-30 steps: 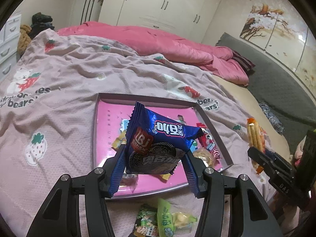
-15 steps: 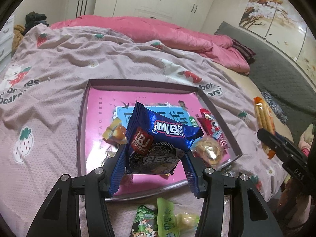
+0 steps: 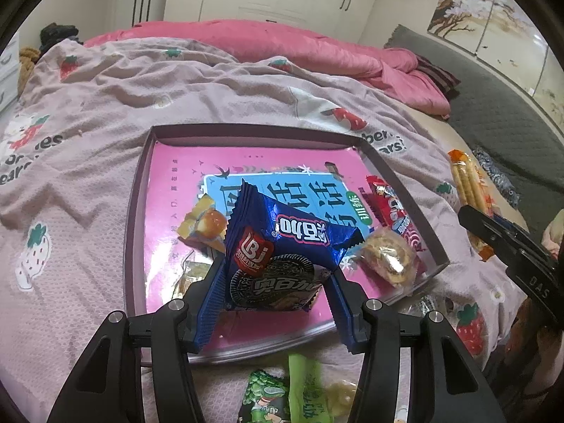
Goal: Organize snacks
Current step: 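Carry both held snacks over the pink book in the tray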
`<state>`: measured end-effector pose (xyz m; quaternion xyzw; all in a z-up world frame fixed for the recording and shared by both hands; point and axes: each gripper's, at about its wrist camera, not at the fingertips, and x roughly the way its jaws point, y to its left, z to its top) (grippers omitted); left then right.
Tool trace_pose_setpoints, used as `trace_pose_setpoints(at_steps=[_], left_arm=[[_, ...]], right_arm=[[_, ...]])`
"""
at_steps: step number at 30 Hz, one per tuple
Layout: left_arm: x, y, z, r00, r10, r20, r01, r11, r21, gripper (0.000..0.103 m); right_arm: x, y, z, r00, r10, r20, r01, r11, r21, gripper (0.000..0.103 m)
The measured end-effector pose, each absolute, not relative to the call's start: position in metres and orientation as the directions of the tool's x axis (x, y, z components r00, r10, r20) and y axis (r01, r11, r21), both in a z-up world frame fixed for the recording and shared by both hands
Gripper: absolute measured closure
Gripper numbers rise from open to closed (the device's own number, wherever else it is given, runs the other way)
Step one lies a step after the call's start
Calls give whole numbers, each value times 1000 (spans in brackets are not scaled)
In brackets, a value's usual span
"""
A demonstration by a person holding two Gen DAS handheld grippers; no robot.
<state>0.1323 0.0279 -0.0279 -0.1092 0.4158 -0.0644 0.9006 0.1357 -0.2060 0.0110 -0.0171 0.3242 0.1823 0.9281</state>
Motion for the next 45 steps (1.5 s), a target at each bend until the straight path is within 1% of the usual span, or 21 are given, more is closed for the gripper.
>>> trace_pose_setpoints(at_steps=[8, 20, 34, 45], left_arm=[[134, 27, -30, 645, -197, -738, 25, 971, -237, 47], [136, 27, -31, 645, -193, -740, 22, 972, -234, 47], [138, 31, -34, 640, -194, -743, 18, 971, -239, 47], [139, 30, -34, 640, -194, -743, 19, 971, -238, 47]], right_arm=[[144, -205, -7, 710, 288, -643, -341, 939, 44, 65], [151, -179, -31, 688, 255, -679, -394, 917, -54, 65], [156, -158, -38, 653, 337, -678, -446, 895, 16, 65], [161, -161, -39, 683, 289, -670, -408, 913, -23, 65]])
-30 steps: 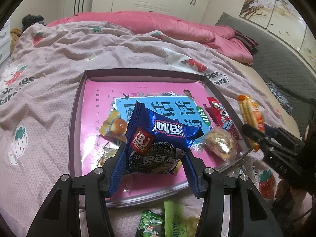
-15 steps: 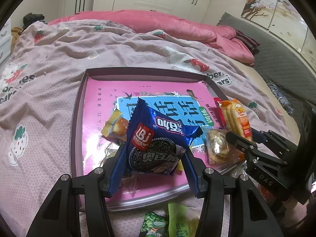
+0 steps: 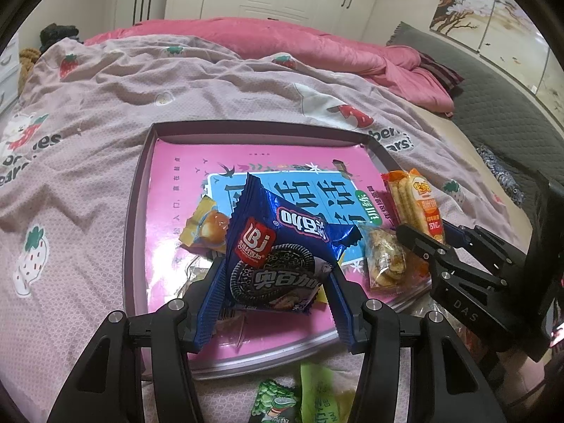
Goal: Organize snacks
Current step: 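Carry both held snacks over the pink book in the tray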
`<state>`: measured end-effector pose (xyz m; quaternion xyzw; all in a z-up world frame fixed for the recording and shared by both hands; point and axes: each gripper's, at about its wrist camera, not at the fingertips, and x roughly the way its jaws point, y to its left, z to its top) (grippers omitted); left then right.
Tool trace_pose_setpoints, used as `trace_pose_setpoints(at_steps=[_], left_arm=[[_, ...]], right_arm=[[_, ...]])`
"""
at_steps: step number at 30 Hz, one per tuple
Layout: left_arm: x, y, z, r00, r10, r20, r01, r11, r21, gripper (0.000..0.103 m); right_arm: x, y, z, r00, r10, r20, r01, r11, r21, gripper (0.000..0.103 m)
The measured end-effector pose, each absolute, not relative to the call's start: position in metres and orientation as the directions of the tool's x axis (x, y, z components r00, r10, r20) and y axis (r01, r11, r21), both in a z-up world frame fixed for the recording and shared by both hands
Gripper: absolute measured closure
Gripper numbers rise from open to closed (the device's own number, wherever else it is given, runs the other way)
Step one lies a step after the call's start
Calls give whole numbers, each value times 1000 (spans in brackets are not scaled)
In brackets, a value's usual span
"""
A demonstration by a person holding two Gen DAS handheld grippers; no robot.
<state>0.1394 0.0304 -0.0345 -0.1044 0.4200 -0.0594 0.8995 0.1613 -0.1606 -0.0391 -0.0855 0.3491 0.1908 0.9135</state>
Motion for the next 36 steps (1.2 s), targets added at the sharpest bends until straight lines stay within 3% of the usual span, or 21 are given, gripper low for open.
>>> trace_pose_setpoints(at_steps=[9, 36], left_arm=[[140, 30, -35, 640, -196, -743, 23, 971, -236, 47], [141, 28, -34, 635, -200, -746, 31, 972, -234, 46]], right_arm=[[163, -166, -43, 704, 223, -675, -362, 929, -71, 65], [149, -180, -39, 679, 262, -686, -377, 926, -19, 64]])
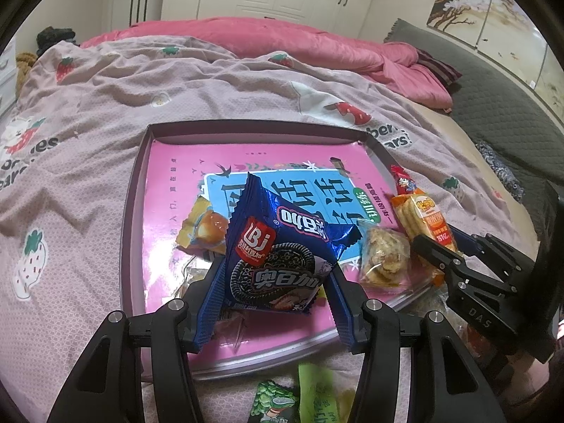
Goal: Organize snacks
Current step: 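Carry both held snacks over the pink book in the tray, then open the left gripper onto the book while the right releases the rice-cracker bag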
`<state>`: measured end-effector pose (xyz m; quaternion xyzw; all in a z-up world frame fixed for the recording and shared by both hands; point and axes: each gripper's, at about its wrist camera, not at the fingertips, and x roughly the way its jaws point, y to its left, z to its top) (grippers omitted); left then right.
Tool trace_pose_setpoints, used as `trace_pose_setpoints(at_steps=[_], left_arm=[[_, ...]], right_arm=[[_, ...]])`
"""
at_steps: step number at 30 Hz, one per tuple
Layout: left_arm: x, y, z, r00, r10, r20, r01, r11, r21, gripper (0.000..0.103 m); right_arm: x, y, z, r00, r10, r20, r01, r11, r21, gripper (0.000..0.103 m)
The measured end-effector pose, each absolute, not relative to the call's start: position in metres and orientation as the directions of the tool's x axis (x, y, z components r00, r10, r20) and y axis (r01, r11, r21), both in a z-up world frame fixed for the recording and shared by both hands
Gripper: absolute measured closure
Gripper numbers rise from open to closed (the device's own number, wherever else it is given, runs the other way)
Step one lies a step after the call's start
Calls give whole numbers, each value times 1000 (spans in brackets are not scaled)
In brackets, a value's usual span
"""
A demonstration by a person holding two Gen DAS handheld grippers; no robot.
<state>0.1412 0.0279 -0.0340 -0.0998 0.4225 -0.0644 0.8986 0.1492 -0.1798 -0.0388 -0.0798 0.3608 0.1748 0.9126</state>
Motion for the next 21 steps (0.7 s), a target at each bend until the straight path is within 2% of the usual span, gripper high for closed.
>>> trace_pose_setpoints(at_steps=[21], left_arm=[[139, 27, -34, 627, -201, -753, 35, 972, -230, 46]], right_arm=[[141, -184, -34, 656, 288, -697, -406, 914, -4, 62]])
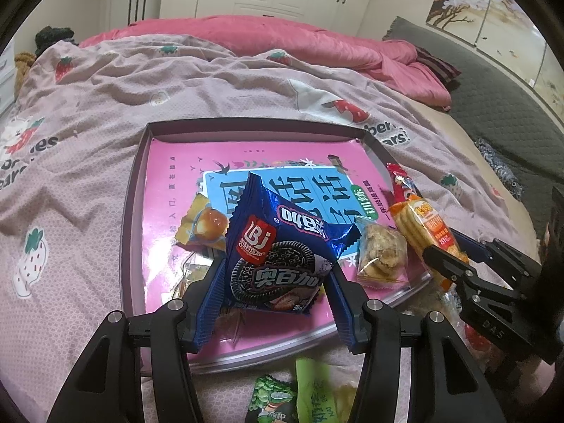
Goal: Organize snacks
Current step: 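Open the left gripper onto the book while the right releases the rice-cracker bag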
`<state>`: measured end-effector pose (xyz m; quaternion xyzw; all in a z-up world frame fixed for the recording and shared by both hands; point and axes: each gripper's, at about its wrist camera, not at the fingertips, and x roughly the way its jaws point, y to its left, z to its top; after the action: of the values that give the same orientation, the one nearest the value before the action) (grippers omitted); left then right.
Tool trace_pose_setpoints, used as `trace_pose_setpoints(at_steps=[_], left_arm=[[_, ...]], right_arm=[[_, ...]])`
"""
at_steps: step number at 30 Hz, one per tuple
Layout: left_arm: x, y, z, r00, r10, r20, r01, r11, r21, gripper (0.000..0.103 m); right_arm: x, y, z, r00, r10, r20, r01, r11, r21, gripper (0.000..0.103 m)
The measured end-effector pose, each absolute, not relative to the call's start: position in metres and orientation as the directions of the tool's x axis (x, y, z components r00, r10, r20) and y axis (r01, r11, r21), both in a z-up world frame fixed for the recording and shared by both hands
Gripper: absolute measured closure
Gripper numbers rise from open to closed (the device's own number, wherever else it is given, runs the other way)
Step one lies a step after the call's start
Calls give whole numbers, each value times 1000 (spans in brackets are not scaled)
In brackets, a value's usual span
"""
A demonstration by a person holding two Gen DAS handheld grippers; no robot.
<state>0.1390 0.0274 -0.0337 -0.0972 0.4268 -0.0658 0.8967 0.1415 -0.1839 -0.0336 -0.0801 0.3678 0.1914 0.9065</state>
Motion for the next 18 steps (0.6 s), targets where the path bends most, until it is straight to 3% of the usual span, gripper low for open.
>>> trace_pose_setpoints(at_steps=[12, 18], left_arm=[[139, 26, -34, 630, -198, -751, 36, 973, -226, 45], [139, 25, -32, 638, -195, -745, 44, 975, -217, 38]], right_arm=[[162, -175, -42, 665, 290, -688, -393, 920, 8, 62], [161, -175, -42, 664, 295, -687, -393, 919, 15, 62]])
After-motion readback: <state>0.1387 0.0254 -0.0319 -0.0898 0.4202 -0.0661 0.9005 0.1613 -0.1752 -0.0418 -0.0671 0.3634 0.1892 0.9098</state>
